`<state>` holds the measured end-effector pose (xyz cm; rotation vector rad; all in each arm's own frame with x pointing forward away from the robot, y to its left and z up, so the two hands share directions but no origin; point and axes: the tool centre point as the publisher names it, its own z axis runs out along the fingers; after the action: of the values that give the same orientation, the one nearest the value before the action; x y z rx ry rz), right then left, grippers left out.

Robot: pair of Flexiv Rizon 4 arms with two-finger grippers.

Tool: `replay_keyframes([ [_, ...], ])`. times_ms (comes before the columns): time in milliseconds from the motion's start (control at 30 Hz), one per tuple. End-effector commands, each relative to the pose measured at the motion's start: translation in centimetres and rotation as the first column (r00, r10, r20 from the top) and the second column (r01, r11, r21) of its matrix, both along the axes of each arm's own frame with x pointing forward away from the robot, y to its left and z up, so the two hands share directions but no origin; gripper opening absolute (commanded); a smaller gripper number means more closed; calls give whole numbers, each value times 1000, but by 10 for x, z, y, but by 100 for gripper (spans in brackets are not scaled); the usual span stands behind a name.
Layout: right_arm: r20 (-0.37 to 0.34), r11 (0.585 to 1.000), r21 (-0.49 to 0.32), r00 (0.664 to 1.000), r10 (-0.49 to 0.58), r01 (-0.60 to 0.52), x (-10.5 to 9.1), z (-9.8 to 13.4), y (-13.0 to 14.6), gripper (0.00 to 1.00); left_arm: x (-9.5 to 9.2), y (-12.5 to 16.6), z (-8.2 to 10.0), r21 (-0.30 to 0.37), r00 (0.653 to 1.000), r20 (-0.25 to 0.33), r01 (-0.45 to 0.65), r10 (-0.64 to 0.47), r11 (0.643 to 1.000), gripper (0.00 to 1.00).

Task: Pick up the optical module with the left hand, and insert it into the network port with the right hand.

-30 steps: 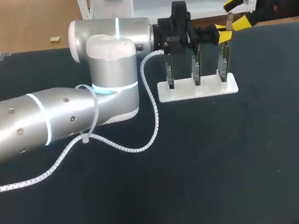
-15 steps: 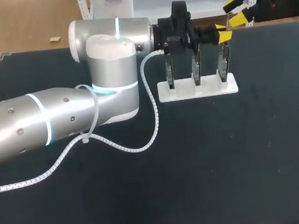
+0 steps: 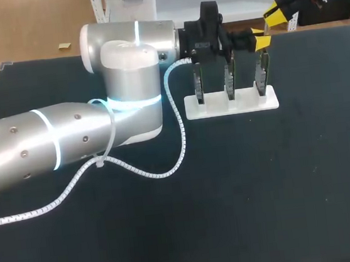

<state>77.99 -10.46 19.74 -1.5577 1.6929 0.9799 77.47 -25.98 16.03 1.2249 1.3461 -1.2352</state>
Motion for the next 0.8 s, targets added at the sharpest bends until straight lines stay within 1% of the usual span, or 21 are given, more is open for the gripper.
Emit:
replay_keyframes([
  [33, 4, 1000, -2, 1000, -4, 4, 1, -2, 0, 0, 1, -2, 1, 2, 1000, -1, 7, -7, 1000, 0],
  [67, 5, 1000, -2, 1000, -5, 5, 1, -2, 0, 0, 1, -2, 1, 2, 1000, -1, 7, -7, 1000, 0],
  [100, 5, 1000, -2, 1000, -5, 5, 1, -2, 0, 0, 1, -2, 1, 2, 1000, -1, 7, -7, 1000, 20],
  [133, 6, 1000, -2, 1000, -6, 6, 1, -1, -1, 0, 1, -2, 1, 2, 1000, -1, 7, -7, 1000, 100],
  [467, 10, 1000, 3, 1000, -7, 7, 0, -1, -1, 0, 0, 0, 1, -4, 1000, -2, 12, -12, 1000, 100],
  [567, 12, 1000, 4, 1000, -6, 6, -1, -1, -1, 0, -2, 2, 4, 12, 1000, -3, 15, -15, 1000, 100],
  [667, 14, 1000, 5, 1000, -7, 7, -1, -1, -1, 0, -3, 5, 5, 44, 1000, 4, 12, -12, 999, 100],
  [800, 16, 1000, 5, 1000, -10, 9, -1, -1, -1, 0, -3, 11, 4, 116, 1000, 4, -8, 8, 993, 100],
])
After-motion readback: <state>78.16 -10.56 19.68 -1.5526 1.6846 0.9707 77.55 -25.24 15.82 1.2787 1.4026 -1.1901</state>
